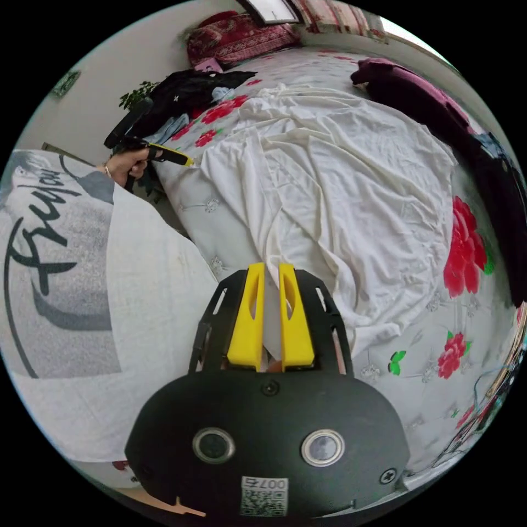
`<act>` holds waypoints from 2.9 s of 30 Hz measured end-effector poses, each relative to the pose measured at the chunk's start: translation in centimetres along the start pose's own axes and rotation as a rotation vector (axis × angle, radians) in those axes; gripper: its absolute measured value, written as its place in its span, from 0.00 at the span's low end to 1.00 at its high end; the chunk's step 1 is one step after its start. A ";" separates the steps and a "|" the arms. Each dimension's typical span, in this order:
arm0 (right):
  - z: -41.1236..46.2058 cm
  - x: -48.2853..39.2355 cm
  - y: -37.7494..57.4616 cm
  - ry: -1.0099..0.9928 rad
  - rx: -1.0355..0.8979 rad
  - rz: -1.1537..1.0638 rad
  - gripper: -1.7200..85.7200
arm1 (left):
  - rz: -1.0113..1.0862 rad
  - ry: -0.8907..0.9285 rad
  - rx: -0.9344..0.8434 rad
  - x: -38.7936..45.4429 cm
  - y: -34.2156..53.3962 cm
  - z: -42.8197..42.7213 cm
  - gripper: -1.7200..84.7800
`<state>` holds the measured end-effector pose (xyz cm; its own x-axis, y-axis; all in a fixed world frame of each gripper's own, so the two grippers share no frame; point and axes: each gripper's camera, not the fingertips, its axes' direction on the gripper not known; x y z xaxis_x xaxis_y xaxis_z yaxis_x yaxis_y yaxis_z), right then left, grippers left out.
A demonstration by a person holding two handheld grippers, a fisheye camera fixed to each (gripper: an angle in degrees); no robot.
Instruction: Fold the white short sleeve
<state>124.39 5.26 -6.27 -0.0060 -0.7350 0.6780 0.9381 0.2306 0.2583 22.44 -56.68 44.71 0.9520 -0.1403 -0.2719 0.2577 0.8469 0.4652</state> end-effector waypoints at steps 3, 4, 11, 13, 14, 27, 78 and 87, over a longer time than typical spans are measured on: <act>-3.1 1.6 1.0 0.041 0.059 0.089 0.06 | -0.020 0.022 0.057 -0.5 1.2 -2.4 0.01; -4.3 2.4 1.5 0.073 0.085 0.131 0.06 | -0.029 0.036 0.093 -0.9 1.7 -3.7 0.01; -10.2 8.8 6.8 0.188 0.186 0.494 0.09 | -0.040 0.032 0.238 -1.3 2.7 -9.4 0.02; -10.7 9.4 7.7 0.192 0.190 0.534 0.10 | 0.006 0.079 0.250 -0.2 1.8 -9.8 0.06; -10.9 9.5 7.9 0.195 0.182 0.539 0.10 | 0.021 0.094 0.242 0.3 1.5 -9.7 0.07; -7.9 6.0 2.2 0.354 -0.001 0.319 0.04 | 0.173 0.053 0.083 6.6 0.5 -5.6 0.01; -22.7 13.6 8.9 0.063 0.201 0.548 0.02 | -0.087 0.270 0.175 6.1 19.0 -12.3 0.14; -23.9 14.8 7.1 0.070 0.112 0.517 0.02 | -0.037 0.267 0.028 8.5 16.1 -9.5 0.20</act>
<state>139.29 -19.22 -10.88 0.4738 -0.5475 0.6898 0.7700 0.6377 -0.0227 33.10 -39.38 41.90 0.8658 -0.0273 -0.4996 0.2993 0.8285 0.4734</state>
